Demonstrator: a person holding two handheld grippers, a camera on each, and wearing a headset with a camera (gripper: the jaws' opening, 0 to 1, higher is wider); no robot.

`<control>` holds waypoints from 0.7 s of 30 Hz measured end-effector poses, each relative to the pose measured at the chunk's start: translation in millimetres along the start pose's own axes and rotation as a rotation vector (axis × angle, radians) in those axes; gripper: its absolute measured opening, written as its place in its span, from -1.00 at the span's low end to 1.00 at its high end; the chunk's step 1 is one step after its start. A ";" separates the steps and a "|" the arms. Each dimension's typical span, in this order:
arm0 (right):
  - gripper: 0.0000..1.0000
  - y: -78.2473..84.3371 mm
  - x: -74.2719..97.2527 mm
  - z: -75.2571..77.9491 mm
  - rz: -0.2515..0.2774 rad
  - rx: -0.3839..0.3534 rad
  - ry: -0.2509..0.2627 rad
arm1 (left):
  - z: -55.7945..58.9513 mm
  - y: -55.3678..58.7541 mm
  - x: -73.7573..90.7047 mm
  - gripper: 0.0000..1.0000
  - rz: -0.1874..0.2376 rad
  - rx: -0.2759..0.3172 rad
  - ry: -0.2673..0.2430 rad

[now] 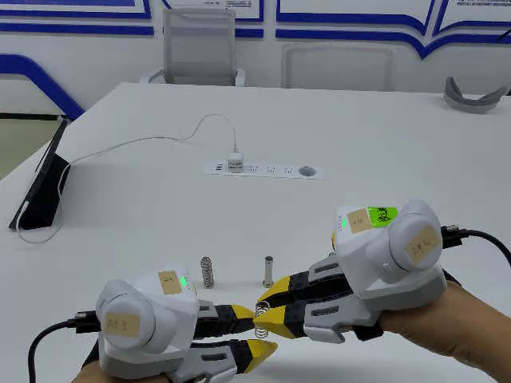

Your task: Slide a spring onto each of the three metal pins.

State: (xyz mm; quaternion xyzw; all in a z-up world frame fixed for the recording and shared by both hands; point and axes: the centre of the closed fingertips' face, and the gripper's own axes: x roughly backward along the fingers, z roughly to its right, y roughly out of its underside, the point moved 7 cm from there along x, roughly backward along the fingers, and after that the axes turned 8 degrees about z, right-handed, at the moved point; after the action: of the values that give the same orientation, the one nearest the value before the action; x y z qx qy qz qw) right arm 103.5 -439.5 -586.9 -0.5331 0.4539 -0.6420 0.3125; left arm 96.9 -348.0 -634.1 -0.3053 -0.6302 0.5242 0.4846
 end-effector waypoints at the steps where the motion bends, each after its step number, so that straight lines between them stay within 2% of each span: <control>1: -0.76 -0.2 0.4 0.7 0.001 -0.002 0.003 | -0.3 0.2 0.5 -0.53 0.002 0.004 -0.003; 11: -0.77 -2.7 8.3 11.2 0.012 -0.008 0.044 | -3.7 4.4 5.7 -0.25 0.005 0.054 -0.040; 21: -0.76 -6.0 14.3 35.1 0.035 -0.016 0.132 | -7.2 10.0 11.6 -0.02 0.005 0.086 -0.078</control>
State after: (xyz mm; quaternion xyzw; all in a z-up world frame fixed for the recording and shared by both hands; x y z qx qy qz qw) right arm 134.6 -458.5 -575.0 -0.4841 0.4879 -0.6665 0.2888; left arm 98.3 -332.4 -640.4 -0.2651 -0.6246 0.5636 0.4712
